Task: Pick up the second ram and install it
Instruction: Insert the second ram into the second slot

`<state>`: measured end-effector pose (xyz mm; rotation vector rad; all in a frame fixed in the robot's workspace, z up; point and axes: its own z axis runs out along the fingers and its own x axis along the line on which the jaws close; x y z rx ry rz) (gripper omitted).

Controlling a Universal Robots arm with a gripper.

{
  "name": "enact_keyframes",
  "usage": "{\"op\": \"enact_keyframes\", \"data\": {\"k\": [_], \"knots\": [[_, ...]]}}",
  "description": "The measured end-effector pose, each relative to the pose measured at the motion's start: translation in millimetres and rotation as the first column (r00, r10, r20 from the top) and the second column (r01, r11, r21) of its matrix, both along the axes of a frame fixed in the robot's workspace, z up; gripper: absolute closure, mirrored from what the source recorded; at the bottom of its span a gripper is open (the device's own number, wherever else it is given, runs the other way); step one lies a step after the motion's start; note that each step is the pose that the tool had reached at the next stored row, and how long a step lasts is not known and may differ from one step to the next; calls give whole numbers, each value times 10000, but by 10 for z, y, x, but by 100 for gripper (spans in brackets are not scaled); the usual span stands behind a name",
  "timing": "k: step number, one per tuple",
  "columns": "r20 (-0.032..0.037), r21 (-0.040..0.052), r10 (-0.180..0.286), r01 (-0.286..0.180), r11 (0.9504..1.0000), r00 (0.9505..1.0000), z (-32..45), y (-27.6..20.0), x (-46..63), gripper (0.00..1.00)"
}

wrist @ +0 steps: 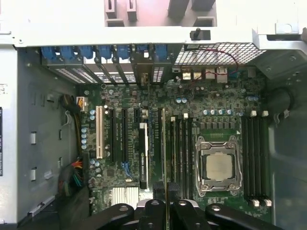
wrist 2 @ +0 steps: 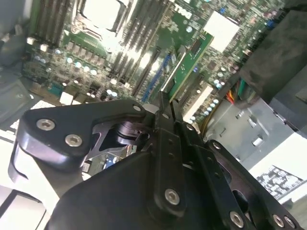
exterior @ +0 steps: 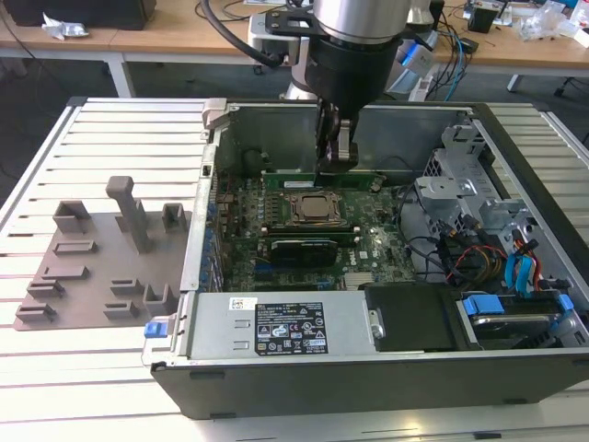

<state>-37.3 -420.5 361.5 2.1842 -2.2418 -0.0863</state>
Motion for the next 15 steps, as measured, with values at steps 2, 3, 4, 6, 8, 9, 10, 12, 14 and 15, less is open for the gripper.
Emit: {"op": "enact_keyframes", "data": {"k": [2, 3, 4, 6, 8, 9, 10, 12, 14, 15], "knots": [[1, 491, -1, 1, 9988, 10000, -3, 0, 0, 87], [1, 665, -2, 1, 9978, 10000, -5, 0, -1, 87], [0, 676, -2, 2, 9977, 10000, -15, 0, -1, 87], [0, 684, -1, 1, 9977, 10000, -33, 0, -1, 87], [0, 685, -1, 1, 9977, 10000, -68, 0, 0, 87], [0, 686, -1, 1, 9976, 10000, -92, 0, 0, 87], [0, 687, -1, 1, 9976, 10000, -103, 0, 0, 87], [0, 687, -1, 1, 9976, 10000, -128, 0, 0, 87], [0, 687, -1, 1, 9976, 10000, -142, 0, 0, 87], [0, 686, -1, 1, 9976, 10000, -149, 0, 0, 87]]}}
